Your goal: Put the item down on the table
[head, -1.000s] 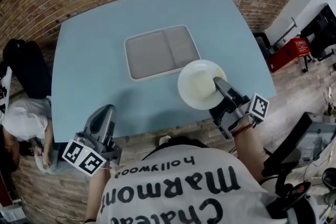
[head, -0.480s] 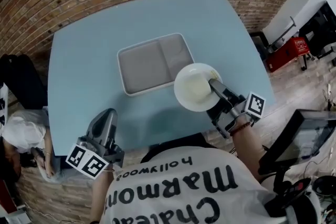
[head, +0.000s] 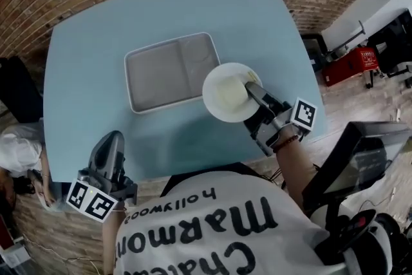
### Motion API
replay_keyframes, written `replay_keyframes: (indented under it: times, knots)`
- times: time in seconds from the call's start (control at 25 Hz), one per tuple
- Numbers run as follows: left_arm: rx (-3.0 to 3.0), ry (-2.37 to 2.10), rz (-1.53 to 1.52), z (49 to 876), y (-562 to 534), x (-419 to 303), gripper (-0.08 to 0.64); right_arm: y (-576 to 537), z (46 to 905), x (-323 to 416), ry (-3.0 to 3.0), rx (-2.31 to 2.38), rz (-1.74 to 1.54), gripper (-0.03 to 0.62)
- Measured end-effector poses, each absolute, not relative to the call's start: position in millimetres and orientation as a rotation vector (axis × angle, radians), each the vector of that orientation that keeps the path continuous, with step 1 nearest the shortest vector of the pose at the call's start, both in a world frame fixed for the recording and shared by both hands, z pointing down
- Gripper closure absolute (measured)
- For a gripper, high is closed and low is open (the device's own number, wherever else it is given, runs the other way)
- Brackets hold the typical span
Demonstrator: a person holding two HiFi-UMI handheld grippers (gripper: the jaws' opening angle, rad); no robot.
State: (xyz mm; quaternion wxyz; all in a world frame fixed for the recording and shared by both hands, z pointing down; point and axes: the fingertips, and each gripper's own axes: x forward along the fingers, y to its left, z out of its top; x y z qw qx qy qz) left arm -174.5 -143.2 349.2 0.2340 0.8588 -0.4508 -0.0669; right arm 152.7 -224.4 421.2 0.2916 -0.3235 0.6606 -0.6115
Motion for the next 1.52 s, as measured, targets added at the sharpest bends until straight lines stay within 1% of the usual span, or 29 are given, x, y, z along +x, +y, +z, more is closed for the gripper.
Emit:
replay_keyframes:
  times: [0.52, 1.52]
  knots:
    - [2.284, -1.351, -0.172, 352, -148, -184, 0.552, -271, 442, 147, 1.795, -0.833, -1.685, 0.546]
    - [2.236, -1.357, -0.106, 365, -136, -193, 0.554, -275, 500, 133, 1.781, -0.975, -1.807, 0.548]
